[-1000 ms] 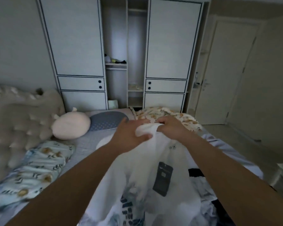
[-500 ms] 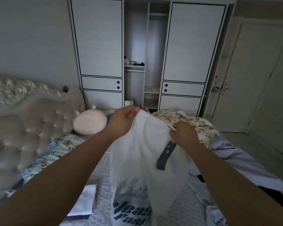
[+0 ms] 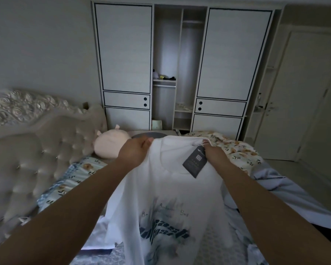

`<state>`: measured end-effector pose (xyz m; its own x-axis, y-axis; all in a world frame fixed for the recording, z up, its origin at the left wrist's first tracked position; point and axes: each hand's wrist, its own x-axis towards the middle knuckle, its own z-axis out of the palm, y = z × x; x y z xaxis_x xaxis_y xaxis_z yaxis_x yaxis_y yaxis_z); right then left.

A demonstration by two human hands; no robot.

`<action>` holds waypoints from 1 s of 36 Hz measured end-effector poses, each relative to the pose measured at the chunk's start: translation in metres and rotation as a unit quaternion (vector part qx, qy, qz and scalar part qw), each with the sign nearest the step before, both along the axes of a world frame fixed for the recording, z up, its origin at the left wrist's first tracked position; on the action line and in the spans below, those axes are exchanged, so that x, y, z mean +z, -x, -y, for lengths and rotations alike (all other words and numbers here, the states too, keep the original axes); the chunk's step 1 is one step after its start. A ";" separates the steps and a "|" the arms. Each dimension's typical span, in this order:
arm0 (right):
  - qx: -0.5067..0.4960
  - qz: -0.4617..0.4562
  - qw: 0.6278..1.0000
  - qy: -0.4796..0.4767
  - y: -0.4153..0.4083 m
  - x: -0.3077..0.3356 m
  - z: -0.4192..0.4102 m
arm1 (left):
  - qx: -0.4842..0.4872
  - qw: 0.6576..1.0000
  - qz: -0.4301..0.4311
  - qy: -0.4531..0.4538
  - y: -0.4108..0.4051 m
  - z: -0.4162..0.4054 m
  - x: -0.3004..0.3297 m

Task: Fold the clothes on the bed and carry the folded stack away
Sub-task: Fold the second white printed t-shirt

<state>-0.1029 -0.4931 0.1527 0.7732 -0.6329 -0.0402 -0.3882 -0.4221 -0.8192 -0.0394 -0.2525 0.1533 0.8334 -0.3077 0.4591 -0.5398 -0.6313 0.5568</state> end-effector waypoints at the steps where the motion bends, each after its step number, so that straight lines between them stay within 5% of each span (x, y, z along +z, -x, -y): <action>1: -0.011 0.003 1.000 -0.005 -0.002 0.000 -0.003 | -0.005 1.000 -0.022 -0.007 0.000 -0.001 -0.003; 4: -0.031 0.010 0.999 0.000 -0.004 0.000 -0.009 | 0.004 0.995 -0.042 -0.091 0.007 -0.002 -0.008; 7: -0.034 0.006 0.999 0.010 -0.003 -0.001 -0.012 | 0.053 0.978 0.044 -0.197 0.012 -0.002 -0.017; 14: -0.023 0.010 0.980 -0.196 0.001 -0.002 -0.026 | 0.108 0.977 0.079 -0.168 0.015 -0.003 -0.038; 20: -0.043 -0.053 0.963 -0.262 0.000 -0.006 -0.037 | -0.009 0.976 -0.010 -0.219 0.022 0.006 -0.034; 26: -0.045 0.001 0.998 0.052 -0.004 -0.026 -0.032 | -0.095 0.972 -0.089 -0.196 0.029 0.011 -0.031; 32: 0.041 0.010 0.970 0.238 0.005 -0.035 -0.013 | 0.011 0.987 0.003 -0.161 0.015 -0.002 -0.024; 36: 0.085 -0.010 0.940 0.329 0.010 -0.029 0.000 | 0.062 0.990 -0.017 -0.127 -0.001 -0.014 -0.027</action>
